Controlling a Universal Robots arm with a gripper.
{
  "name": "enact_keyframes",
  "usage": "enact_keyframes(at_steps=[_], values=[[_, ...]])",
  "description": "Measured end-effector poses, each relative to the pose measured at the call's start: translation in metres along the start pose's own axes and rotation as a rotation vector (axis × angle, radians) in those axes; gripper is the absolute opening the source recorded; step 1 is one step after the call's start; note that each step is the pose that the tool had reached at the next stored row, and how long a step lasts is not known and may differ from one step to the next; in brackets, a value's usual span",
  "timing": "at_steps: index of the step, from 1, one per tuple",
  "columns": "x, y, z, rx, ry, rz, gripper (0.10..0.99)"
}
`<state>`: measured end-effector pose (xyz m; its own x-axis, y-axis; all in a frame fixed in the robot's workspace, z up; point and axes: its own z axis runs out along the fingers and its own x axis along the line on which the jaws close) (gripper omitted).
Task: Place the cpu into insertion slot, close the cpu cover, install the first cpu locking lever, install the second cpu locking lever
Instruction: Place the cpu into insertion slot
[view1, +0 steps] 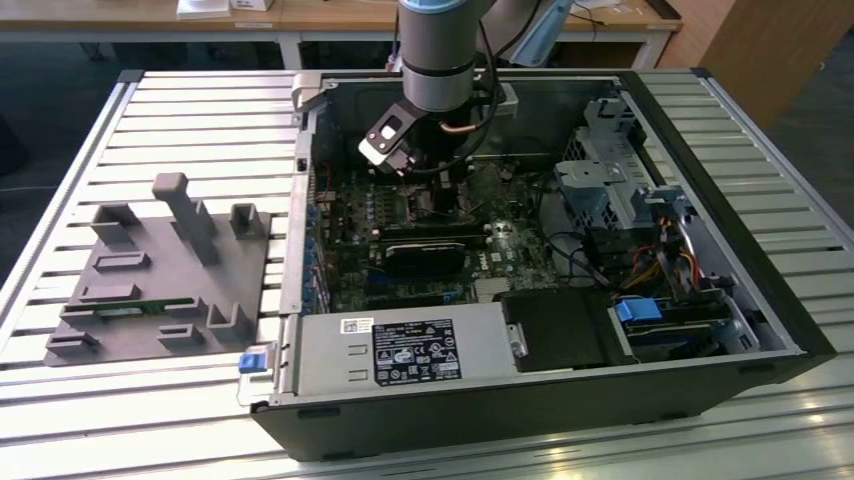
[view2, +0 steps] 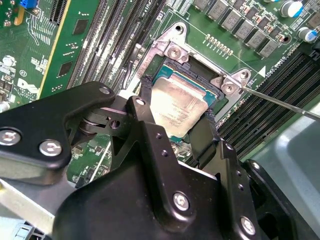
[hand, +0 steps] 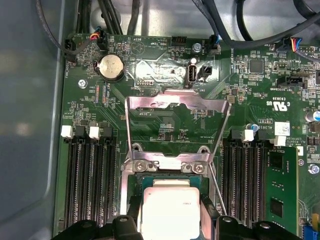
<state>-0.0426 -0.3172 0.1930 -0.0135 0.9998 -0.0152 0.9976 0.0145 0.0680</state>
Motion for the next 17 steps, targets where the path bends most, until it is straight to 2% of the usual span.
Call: enact_keyframes(at_steps=[5, 6, 17], values=[[0.0000, 0.0000, 0.0001, 0.000, 0.0001, 0.000, 0.553], [0.0000, 0.0000, 0.0002, 0.000, 0.0001, 0.000, 0.612], [0.0000, -0.0009, -0.0002, 0.000, 0.0000, 0.000, 0.612]])
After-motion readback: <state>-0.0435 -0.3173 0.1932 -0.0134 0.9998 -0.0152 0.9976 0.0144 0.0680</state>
